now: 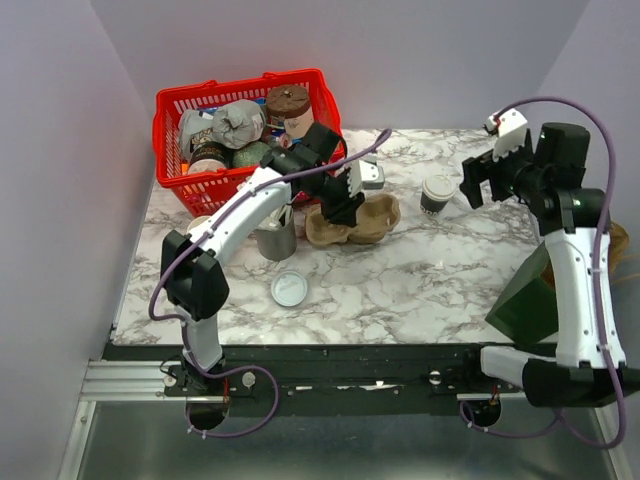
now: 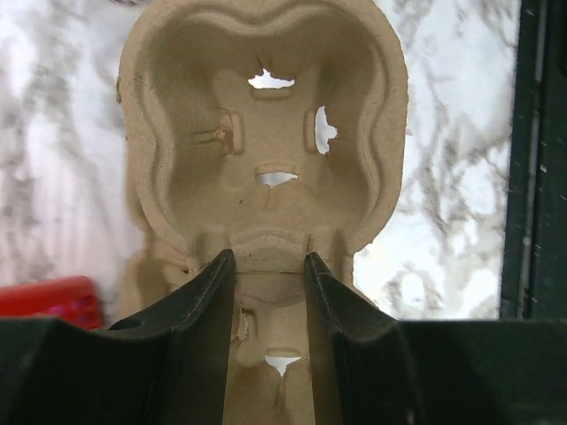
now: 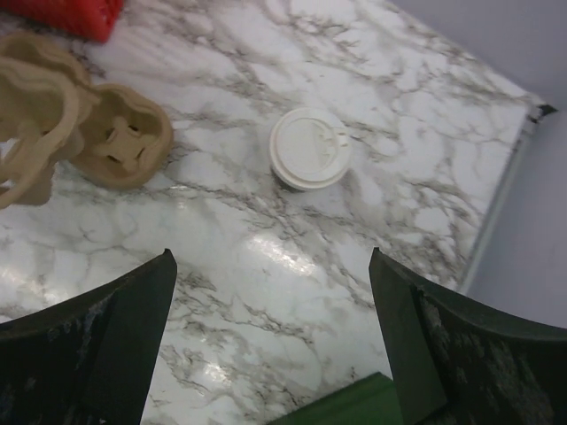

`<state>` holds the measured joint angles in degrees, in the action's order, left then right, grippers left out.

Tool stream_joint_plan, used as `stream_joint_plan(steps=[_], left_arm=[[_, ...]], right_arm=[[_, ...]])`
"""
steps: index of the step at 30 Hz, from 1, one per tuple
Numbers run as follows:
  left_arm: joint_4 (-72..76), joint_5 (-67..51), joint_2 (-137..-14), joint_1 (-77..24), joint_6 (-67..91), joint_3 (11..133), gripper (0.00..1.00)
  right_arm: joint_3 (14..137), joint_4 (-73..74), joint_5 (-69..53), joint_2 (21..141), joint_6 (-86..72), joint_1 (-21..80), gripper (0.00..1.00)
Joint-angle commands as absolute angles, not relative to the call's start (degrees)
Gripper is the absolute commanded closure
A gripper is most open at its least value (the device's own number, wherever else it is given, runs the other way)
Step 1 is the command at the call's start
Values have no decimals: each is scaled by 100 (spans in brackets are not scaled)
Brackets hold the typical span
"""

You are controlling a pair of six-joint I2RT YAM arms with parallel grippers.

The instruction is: Pack the takeout coffee

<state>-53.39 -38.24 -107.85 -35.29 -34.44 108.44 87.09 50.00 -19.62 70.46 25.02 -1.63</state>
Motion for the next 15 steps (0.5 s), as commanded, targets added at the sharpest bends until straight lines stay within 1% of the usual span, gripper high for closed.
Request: stream_joint_plan(steps=[1, 2, 3, 9, 12, 15], left_arm=[[-5037, -4078, -10302, -3796, -3647, 9680, 100], [-4975, -4052, -10231, -3840, -3665, 9538, 100], [-4905, -4008, -10117, -3867, -3639, 9423, 100], [-4606, -4078, -10116, -3894, -3735, 9114, 100], [-4483, -4122, -10169, -3894, -3753, 9027, 100], [-4360, -4157, -10178, -3894, -3744, 8869, 100]], right_arm=[[9026, 5273, -371, 6461, 2145, -246, 2], [9087, 5413, -126, 6356, 2110, -263, 3], [9271, 5510, 408, 6311, 1988, -290, 4], [9782, 6556, 1150, 6013, 1810, -1027, 8], [9668, 6846, 1597, 5714, 1994, -1528, 11], [9659, 7171, 1757, 5546, 2126, -2073, 14]])
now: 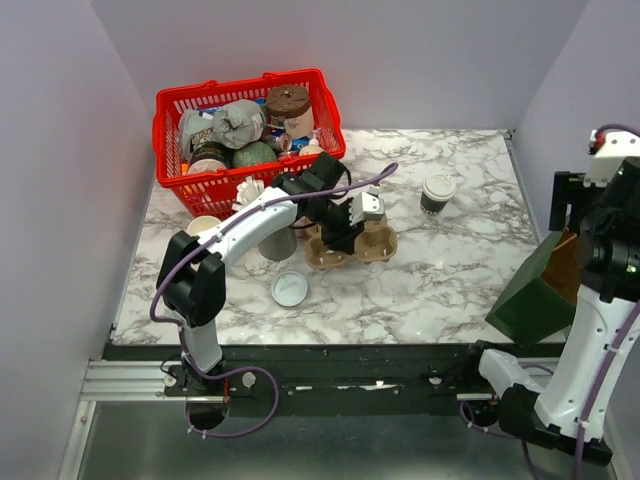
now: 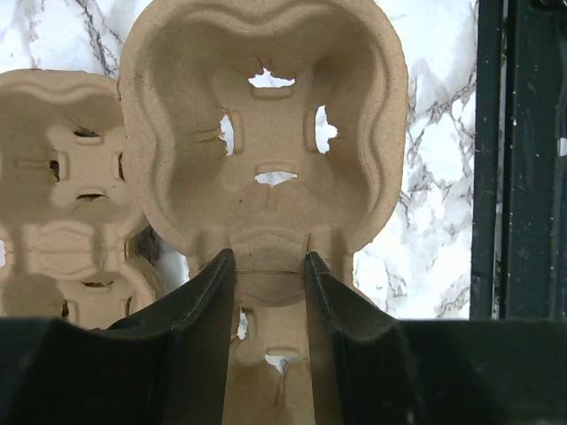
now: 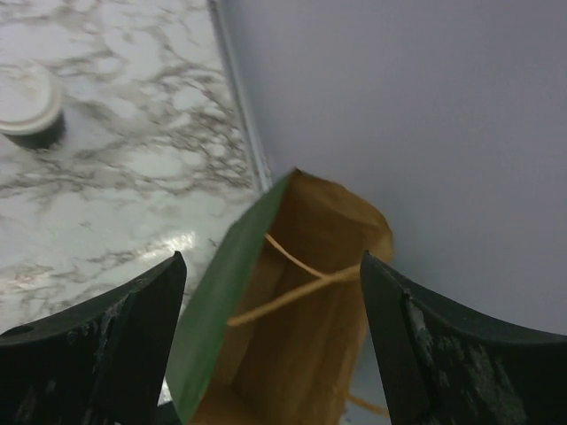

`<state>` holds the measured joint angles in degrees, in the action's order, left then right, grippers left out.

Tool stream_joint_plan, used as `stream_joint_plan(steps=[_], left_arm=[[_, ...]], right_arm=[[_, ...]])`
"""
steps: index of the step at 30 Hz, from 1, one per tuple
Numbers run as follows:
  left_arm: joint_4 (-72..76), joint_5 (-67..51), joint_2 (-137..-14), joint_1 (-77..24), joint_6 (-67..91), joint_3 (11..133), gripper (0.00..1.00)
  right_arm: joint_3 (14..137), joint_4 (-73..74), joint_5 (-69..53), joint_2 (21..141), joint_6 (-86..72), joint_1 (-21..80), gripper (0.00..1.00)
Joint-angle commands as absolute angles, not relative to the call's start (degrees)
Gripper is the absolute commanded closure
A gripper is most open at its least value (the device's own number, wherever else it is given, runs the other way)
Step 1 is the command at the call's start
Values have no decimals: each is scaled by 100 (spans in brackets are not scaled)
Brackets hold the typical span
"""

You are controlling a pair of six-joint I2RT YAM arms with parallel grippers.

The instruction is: Pack the takeout coffee

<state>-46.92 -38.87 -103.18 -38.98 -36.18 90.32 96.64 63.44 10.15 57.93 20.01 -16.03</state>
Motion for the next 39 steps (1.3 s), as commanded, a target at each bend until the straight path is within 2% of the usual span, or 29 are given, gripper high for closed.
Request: stream_joint_plan(steps=[1, 9, 14, 17, 18, 20, 24, 29, 33, 39], left_arm=[[-4264, -4157, -10178, -3894, -3718, 8772, 100], [-3894, -4192, -10309, -3867, -3498, 8543, 100], [-3744, -4412, -10441, -3727, -3393, 8648, 100], [-3727, -4456, -10512, -3683, -3410, 8745, 100], [-3718, -4456, -10538, -3674, -3428, 8763, 100], [-3718, -4456, -10547, -3665, -3428, 8789, 100], [-3770, -4438, -10547, -3639, -3428, 8798, 100], [-3762, -4465, -10503, -3630, -3366, 8675, 100], [-3744, -4465, -10485, -3630, -3340, 8640, 100], [-3911, -4386, -10468, -3630, -3375, 8692, 100]], right_arm=[[9633, 7233, 1854, 5468, 2153, -2266, 14], [9580, 8251, 2232, 5484, 2461, -3233, 23], [9238, 8639, 2048, 5405, 2470, -3673, 30], [8659, 8745, 1802, 5458, 2522, -3875, 40], [8509, 8736, 1723, 5467, 2540, -3919, 46], [8132, 8658, 1609, 5545, 2531, -4025, 47], [8015, 8464, 1494, 5774, 2505, -4289, 41], [8235, 8446, 1073, 6151, 2646, -4728, 42], [8393, 8587, 572, 6371, 2646, -4834, 59], [8543, 8587, 97, 6407, 2917, -4834, 74]])
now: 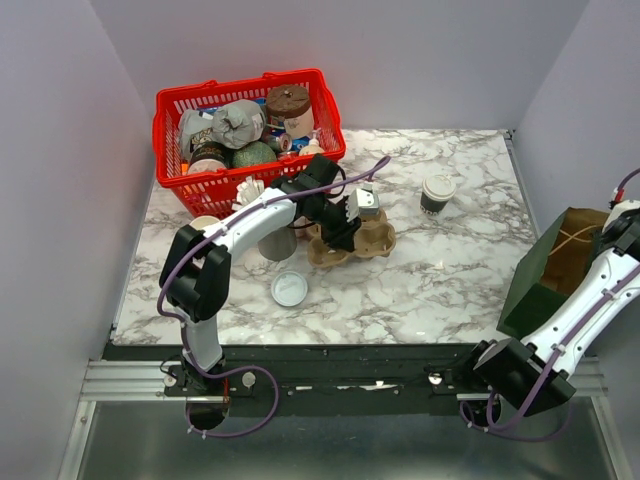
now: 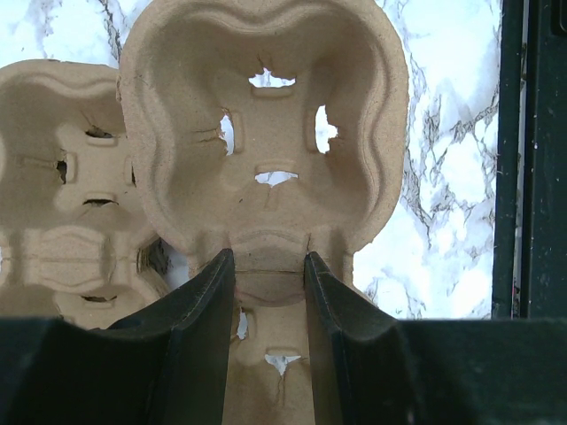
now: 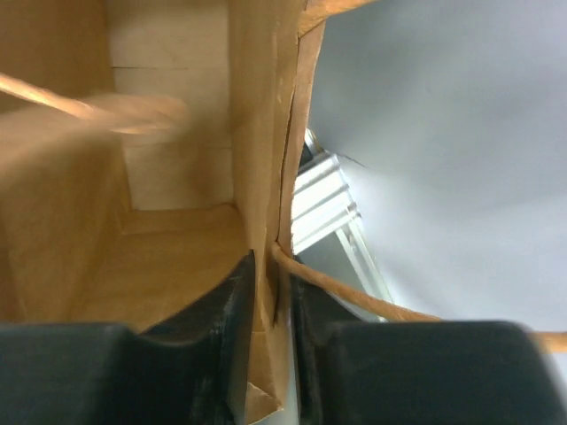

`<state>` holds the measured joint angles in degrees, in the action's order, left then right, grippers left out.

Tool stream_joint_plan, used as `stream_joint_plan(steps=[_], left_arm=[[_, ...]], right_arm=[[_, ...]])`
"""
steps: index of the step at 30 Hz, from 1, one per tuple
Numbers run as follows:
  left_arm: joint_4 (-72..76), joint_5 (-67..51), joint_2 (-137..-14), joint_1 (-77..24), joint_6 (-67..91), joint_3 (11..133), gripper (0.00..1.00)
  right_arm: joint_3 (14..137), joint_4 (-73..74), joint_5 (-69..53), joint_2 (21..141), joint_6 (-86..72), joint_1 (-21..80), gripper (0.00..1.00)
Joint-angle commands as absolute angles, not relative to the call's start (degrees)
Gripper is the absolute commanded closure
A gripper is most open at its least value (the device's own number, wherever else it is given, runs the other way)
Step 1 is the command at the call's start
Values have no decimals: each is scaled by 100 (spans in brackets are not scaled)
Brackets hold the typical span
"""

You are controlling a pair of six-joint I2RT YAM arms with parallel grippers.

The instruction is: Pack the takeout coffee

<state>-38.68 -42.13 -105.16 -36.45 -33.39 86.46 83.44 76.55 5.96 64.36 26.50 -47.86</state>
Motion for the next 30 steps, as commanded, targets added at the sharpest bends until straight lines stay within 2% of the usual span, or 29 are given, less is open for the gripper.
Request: stream_joint_plan(steps=[1, 2, 5, 6, 12, 22, 30], left_arm=[[-3981, -4377, -10476, -3630, -3375, 8701, 100], [-4025, -4377, -10485, -3630, -3366, 8719, 100], [-4209, -4412, -10512, -3639, -3296, 8797, 100], [-4262, -4447, -10520, -3621, -3252, 8815, 100], [-4596, -4614, -10599, -3621, -3103, 9087, 100], [-4966, -4667, -10600, -3621, -3120, 9492, 100], [-4659, -5070, -9863, -3533, -3147, 9299, 100]], right_arm=[[8543, 8552, 79, 6355, 3101, -4834, 76], [8508, 8439, 79, 6328, 3198, -4834, 79], [8420, 8149, 44, 6109, 3550, -4834, 98], [8368, 8095, 44, 6056, 3638, -4834, 100], [8157, 7910, -1036, 5617, 4455, -4834, 99], [7963, 8604, -2880, 5397, 6537, -4790, 100], [7945, 8754, -3515, 5230, 7127, -4395, 99]])
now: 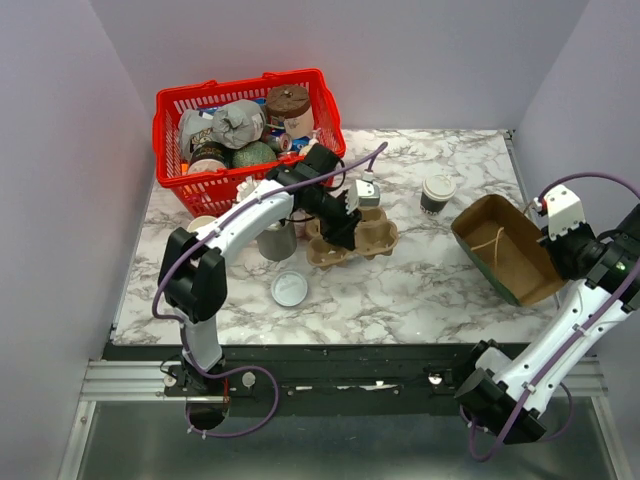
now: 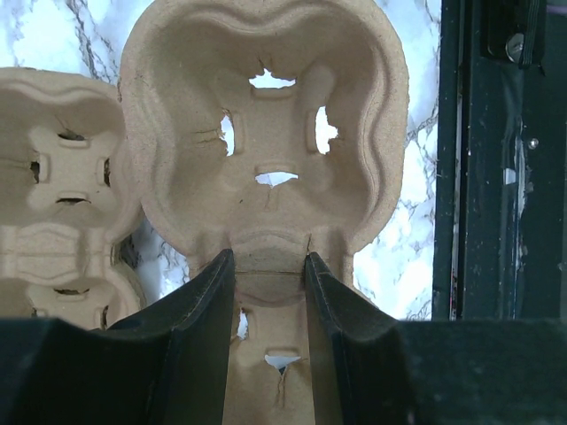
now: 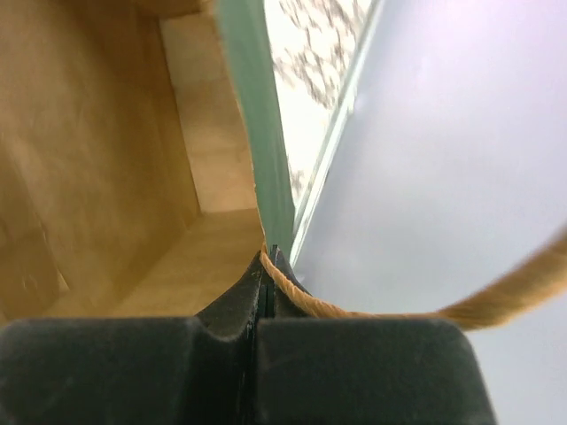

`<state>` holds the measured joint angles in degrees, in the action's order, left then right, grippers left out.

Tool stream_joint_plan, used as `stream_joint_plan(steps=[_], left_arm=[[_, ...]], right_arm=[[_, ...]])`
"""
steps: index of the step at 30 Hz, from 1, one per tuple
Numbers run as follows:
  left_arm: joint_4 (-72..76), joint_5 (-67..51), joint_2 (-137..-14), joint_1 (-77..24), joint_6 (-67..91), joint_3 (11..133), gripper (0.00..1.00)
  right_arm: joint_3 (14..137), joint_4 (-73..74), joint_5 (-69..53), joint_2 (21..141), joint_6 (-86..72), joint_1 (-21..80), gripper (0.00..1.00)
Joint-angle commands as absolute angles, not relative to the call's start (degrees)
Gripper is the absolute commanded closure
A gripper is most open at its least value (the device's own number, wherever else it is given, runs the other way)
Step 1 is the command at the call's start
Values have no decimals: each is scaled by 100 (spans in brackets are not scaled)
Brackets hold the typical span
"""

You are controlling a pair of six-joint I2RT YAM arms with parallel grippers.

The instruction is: Pack the takeout coffee

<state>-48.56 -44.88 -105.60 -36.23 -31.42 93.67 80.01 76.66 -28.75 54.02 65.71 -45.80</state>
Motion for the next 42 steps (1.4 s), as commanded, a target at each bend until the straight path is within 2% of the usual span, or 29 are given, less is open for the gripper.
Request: stream_joint_plan(steps=[1, 7, 13, 16, 20, 26, 35, 42], left_arm=[[-4563, -5176, -9592, -3507, -3146, 9264, 100], [-3675, -5580, -8957, -3454, -3068, 9184, 100], [-2762, -5739, -8773, -3454, -2200, 9264, 100], [-424, -5739, -8439, -3498, -821, 8755, 100], [1479, -5616, -8253, -3673, 482, 8324, 100], [3055, -5239, -8306, -4261, 1054, 8236, 100], [4138, -4799, -8271, -4895, 949, 7648, 100], [4228, -4799, -8314, -5142, 501, 7453, 100]], right_arm=[[7928, 8754, -3568, 5186, 7276, -4299, 99], [7735, 8754, -3823, 5010, 7375, -4114, 99], [7454, 8754, -4394, 4791, 7032, -3772, 99], [7234, 8745, -4684, 4659, 7014, -3517, 98], [7040, 8745, -4895, 4404, 7049, -3463, 98], [6838, 8745, -5141, 4219, 6953, -3463, 99], [7066, 8675, -5756, 4658, 5837, -3463, 99], [7146, 8736, -5854, 4773, 5704, -3454, 99]])
